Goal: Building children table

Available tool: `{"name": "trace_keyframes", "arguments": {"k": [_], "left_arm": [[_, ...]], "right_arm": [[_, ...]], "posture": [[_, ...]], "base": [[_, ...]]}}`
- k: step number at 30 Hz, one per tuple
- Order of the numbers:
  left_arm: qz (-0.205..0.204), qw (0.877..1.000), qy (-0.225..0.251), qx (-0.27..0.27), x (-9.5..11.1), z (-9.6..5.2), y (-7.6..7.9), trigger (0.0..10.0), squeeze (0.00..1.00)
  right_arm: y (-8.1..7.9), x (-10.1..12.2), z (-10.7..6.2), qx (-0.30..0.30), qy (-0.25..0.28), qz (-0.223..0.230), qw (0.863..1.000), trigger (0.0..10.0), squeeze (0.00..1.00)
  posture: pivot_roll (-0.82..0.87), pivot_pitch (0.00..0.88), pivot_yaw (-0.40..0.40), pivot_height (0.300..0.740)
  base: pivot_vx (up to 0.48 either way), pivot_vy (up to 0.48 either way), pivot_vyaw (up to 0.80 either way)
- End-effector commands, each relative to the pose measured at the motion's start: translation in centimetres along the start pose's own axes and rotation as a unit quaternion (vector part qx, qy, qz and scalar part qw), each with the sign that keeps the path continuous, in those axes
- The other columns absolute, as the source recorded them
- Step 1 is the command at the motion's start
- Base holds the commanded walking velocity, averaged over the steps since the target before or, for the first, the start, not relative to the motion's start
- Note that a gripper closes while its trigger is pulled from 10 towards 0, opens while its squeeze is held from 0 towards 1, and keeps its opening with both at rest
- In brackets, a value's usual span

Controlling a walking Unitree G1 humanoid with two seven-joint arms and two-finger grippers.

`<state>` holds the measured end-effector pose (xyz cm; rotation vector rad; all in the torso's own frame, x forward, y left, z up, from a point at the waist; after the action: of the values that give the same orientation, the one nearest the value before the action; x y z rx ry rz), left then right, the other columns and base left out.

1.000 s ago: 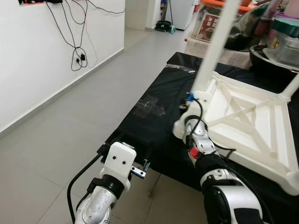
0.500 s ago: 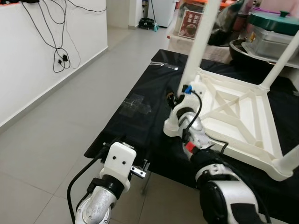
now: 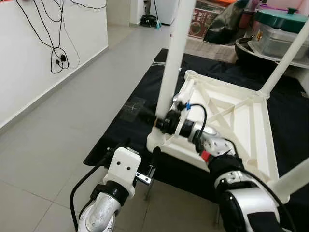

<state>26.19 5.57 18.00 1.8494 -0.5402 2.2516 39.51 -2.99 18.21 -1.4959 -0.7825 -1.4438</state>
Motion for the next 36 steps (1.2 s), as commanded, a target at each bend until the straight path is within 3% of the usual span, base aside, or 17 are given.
{"name": "trace_keyframes", "arguments": {"k": [1,3,6,9,11,12,14,17,20,23,26,29,30,31,33,34,36], "left_arm": [[0.000,1.000,-0.003,-0.001,-0.3,-0.2,0.2,10.0,0.00],[0.000,1.000,-0.003,-0.001,-0.3,-0.2,0.2,10.0,0.00],[0.000,1.000,-0.004,0.000,-0.3,-0.2,0.1,10.0,0.00],[0.000,1.000,-0.004,0.000,-0.3,-0.2,0.1,10.0,0.00],[0.001,1.000,-0.003,0.000,-0.3,-0.2,0.2,10.0,0.00],[0.001,1.000,-0.003,0.000,-0.3,-0.2,0.2,10.0,0.00],[0.002,1.000,-0.004,-0.002,-0.4,-0.2,0.2,10.0,0.00],[0.002,1.000,-0.004,-0.002,-0.4,-0.2,0.3,10.0,0.00],[0.000,1.000,-0.004,-0.002,-0.4,-0.2,0.3,10.0,0.00],[0.001,1.000,-0.003,-0.003,-0.3,-0.2,0.3,10.0,0.00],[0.000,1.000,-0.004,-0.003,-0.4,-0.2,0.3,10.0,0.00],[0.000,1.000,-0.004,-0.003,-0.3,-0.2,0.3,10.0,0.00],[0.000,1.000,-0.004,-0.003,-0.3,-0.2,0.2,10.0,0.00],[0.000,1.000,-0.004,-0.003,-0.4,-0.2,0.3,10.0,0.00],[0.000,1.000,-0.004,-0.004,-0.4,-0.2,0.3,10.0,0.00],[0.000,1.000,-0.004,-0.004,-0.4,-0.2,0.3,10.0,0.00],[0.000,1.000,-0.005,-0.004,-0.4,-0.2,0.3,10.0,0.00]], "right_arm": [[0.0,-0.7,1.1,-0.022,-0.012,-0.019,0.999,0.0,0.00],[1.9,-0.1,1.3,-0.110,0.000,-0.039,0.993,0.0,0.00],[6.3,1.9,-0.7,-0.298,0.030,-0.062,0.952,0.0,0.00],[7.3,2.2,-1.8,-0.337,0.034,-0.061,0.939,0.0,0.00],[9.6,2.2,-4.8,-0.443,0.033,-0.059,0.894,0.0,0.00],[9.6,2.2,-4.8,-0.443,0.033,-0.059,0.894,0.0,0.00],[10.9,1.7,-7.4,-0.519,0.027,-0.057,0.852,0.0,0.00],[11.1,1.3,-8.2,-0.541,0.026,-0.052,0.839,0.0,0.00],[11.8,0.7,-10.7,-0.618,0.030,-0.042,0.785,0.0,0.00],[11.9,-0.3,-13.5,-0.706,0.039,-0.014,0.707,0.0,0.00],[11.7,-0.7,-14.0,-0.728,0.041,0.000,0.684,0.0,0.00],[11.4,-0.4,-13.0,-0.721,0.056,0.012,0.690,0.3,0.00],[11.2,0.0,-12.2,-0.707,0.073,0.023,0.703,7.5,0.00],[10.9,1.0,-10.7,-0.672,0.100,0.021,0.733,10.0,0.00],[10.6,1.8,-9.7,-0.650,0.117,0.018,0.751,10.0,0.00],[10.2,3.1,-8.7,-0.621,0.137,-0.005,0.772,10.0,1.00],[9.9,3.9,-8.0,-0.603,0.148,-0.022,0.783,10.0,1.00]], "posture": [[0.11,0.053,-0.132,0.740],[0.11,0.052,-0.131,0.740],[0.11,0.049,-0.130,0.740],[0.11,0.048,-0.132,0.740],[0.11,0.044,-0.132,0.740],[0.11,0.044,-0.132,0.740],[0.11,0.046,-0.132,0.740],[0.11,0.046,-0.132,0.740],[0.10,0.052,-0.128,0.740],[0.10,0.057,-0.124,0.740],[0.10,0.056,-0.126,0.740],[0.10,0.061,-0.124,0.740],[0.10,0.060,-0.123,0.740],[0.10,0.061,-0.124,0.740],[0.10,0.062,-0.125,0.740],[0.10,0.063,-0.124,0.740],[0.10,0.063,-0.124,0.740]], "base": [[0.000,0.000,0.00],[0.000,0.000,0.00],[0.000,0.000,0.00],[0.000,0.000,0.00],[0.000,0.000,0.00],[0.000,0.000,0.00],[0.000,0.000,0.00],[0.000,0.000,0.00],[0.000,0.000,0.00],[0.000,0.000,0.00],[0.000,0.000,0.00],[0.000,0.000,0.00],[0.000,0.000,0.00],[0.000,0.000,0.00],[0.000,0.000,0.00],[0.000,0.000,0.00],[0.000,0.000,0.00]]}}
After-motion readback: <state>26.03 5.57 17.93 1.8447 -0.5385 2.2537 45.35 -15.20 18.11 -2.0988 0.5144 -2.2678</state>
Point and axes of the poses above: a point about 5 cm out from each wrist's last joint towards the gripper, its own z axis pointing out of the wrist towards the gripper, its own x axis along the axis of the wrist's last joint, y = z × x, the point moved 6 cm from there along z, pointing out of the wrist towards the gripper, and after that the axes turned 1 degree about z, right-handed, at the moved point
